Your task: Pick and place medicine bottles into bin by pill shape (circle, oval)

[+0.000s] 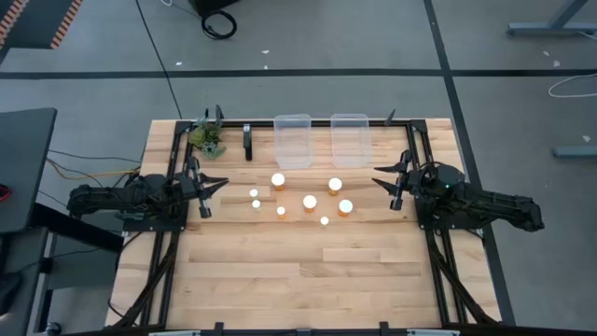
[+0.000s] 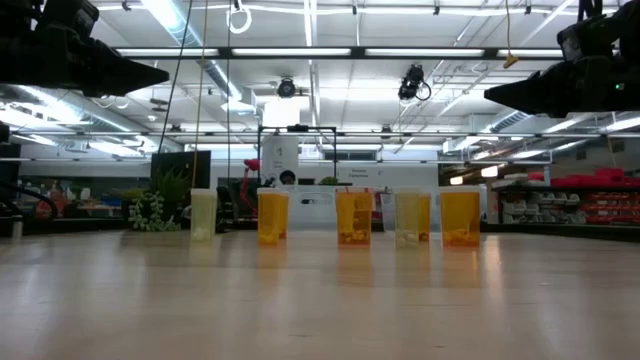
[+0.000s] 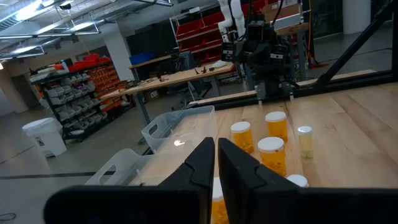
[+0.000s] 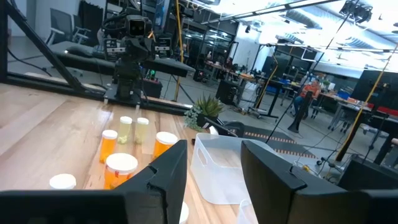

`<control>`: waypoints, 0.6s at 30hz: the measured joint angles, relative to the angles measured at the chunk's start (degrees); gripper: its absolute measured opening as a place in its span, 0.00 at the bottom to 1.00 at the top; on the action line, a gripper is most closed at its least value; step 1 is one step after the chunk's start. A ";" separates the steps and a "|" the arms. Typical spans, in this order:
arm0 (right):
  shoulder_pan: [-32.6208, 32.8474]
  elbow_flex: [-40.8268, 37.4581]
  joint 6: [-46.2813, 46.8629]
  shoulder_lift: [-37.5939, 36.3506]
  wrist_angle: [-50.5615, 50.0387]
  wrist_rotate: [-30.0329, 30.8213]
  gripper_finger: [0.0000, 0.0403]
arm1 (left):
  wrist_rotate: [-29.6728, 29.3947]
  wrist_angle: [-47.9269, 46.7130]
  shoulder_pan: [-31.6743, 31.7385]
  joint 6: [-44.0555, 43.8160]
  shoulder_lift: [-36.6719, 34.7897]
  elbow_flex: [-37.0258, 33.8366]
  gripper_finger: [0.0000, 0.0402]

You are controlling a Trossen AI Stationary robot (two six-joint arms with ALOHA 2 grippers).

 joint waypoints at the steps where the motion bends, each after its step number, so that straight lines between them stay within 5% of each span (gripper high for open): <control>1: 0.01 0.02 0.00 0.00 -0.02 0.00 0.39 | 0.00 0.00 0.00 0.00 0.00 0.02 0.07; 12: 0.02 0.01 0.26 0.00 0.02 -0.02 0.39 | 0.00 0.00 0.00 0.04 -0.02 0.00 0.09; 18: 0.02 0.01 13.09 0.00 1.12 0.03 0.39 | -0.01 -0.01 0.01 17.86 -0.01 0.02 0.08</control>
